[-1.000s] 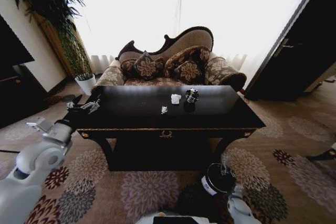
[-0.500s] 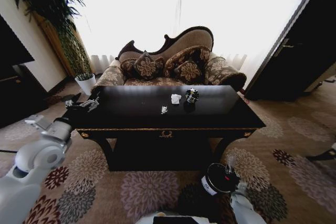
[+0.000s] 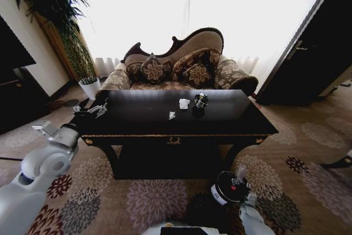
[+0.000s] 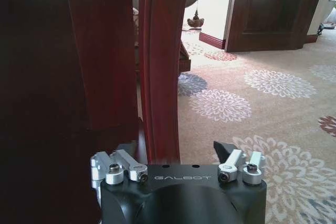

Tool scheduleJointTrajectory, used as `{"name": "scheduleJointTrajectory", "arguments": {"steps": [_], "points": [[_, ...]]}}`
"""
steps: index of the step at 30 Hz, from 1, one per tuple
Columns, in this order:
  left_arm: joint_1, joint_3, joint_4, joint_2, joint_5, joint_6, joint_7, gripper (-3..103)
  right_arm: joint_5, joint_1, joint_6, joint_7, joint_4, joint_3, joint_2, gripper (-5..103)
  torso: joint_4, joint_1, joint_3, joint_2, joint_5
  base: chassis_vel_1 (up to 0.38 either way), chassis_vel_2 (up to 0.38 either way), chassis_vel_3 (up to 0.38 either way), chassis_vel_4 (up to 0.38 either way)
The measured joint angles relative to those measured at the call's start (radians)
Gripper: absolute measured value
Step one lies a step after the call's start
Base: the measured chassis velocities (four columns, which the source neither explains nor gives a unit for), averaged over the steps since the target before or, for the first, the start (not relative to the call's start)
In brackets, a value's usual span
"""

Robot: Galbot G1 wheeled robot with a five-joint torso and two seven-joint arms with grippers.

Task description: Move to the front of the table and place the trash on the table into the trash bin.

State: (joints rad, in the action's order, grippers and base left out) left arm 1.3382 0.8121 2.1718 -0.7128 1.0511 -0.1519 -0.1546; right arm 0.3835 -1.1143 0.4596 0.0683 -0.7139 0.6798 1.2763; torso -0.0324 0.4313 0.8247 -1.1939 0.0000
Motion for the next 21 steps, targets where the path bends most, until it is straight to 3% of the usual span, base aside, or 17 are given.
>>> {"name": "scheduleJointTrajectory", "arguments": {"steps": [2,5,13,21], "points": [[-0.001,0.0,0.0,0.0,0.001,0.0,0.0,100,0.0,-0.001,0.0,0.001,-0.001,0.0,0.001,85,0.0,0.0,0.0,0.0,0.0,0.0,0.0,0.0,0.0],[-0.001,0.0,0.001,0.0,0.001,-0.002,0.0,100,0.0,-0.01,0.0,0.003,-0.008,0.001,0.001,99,0.0,0.0,0.0,0.0,0.0,0.0,0.0,0.0,0.0],[0.003,-0.001,0.005,-0.001,-0.003,-0.012,-0.001,100,0.016,-0.059,-0.003,0.004,-0.063,0.005,-0.001,100,0.0001,0.0,0.0,0.0,0.0,0.0,0.0,0.0,0.0],[0.004,-0.001,0.005,-0.002,-0.004,-0.013,-0.002,100,0.046,-0.213,0.01,0.009,-0.215,0.035,0.02,100,-0.0002,0.0,0.0,0.0,0.0002,0.0,0.0,0.0,0.0]]}}
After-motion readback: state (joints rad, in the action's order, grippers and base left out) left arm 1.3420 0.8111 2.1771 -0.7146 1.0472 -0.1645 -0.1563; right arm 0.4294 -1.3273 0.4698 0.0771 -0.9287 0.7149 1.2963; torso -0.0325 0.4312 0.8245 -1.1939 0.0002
